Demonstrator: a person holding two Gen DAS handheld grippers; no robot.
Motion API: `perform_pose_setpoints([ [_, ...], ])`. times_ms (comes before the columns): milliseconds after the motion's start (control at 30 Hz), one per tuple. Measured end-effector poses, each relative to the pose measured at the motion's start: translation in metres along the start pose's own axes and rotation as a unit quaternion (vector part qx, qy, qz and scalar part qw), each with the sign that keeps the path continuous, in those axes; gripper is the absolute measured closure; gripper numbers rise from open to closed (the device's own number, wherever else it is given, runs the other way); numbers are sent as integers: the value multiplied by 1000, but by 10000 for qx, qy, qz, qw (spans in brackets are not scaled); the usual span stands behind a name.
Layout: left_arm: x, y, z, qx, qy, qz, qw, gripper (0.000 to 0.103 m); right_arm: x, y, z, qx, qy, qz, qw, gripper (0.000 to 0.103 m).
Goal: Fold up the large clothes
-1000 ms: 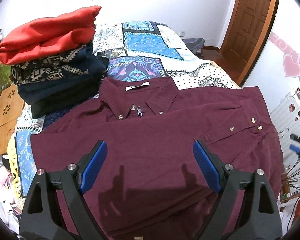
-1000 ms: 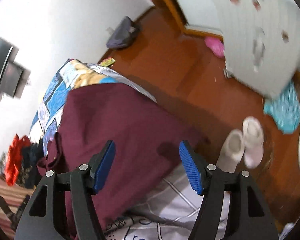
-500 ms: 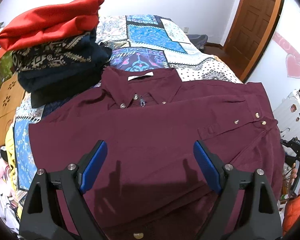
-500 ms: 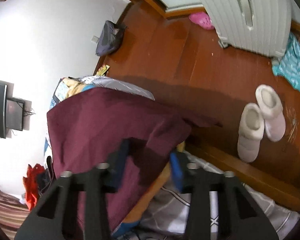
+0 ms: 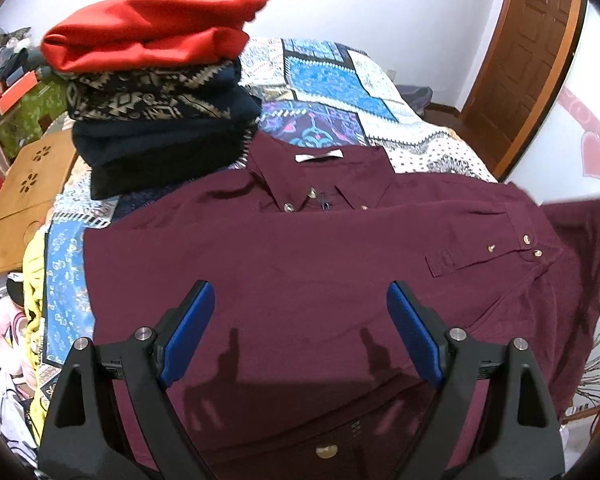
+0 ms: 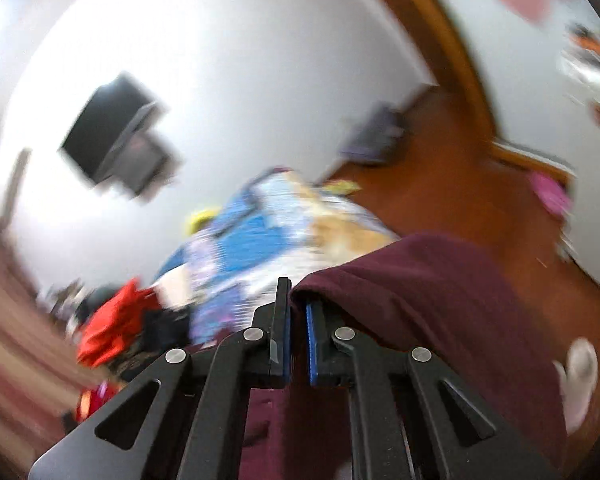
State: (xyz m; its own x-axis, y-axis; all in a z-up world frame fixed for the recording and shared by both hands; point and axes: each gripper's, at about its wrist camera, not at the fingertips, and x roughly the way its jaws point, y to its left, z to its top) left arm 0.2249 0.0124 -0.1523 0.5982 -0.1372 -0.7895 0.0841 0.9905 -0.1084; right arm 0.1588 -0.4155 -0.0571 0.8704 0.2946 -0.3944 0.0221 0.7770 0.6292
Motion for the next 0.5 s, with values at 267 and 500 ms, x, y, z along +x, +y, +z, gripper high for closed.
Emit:
perform_pose_setpoints([
  [267,-10,16,-7,-151,-101,52,9998,15,66,89,-61,-1329,1264,792,9798,97],
  [500,-8,24,-15,-259,7,65,9996,15,125,60,-134,-1199,2669,325,9557,94],
])
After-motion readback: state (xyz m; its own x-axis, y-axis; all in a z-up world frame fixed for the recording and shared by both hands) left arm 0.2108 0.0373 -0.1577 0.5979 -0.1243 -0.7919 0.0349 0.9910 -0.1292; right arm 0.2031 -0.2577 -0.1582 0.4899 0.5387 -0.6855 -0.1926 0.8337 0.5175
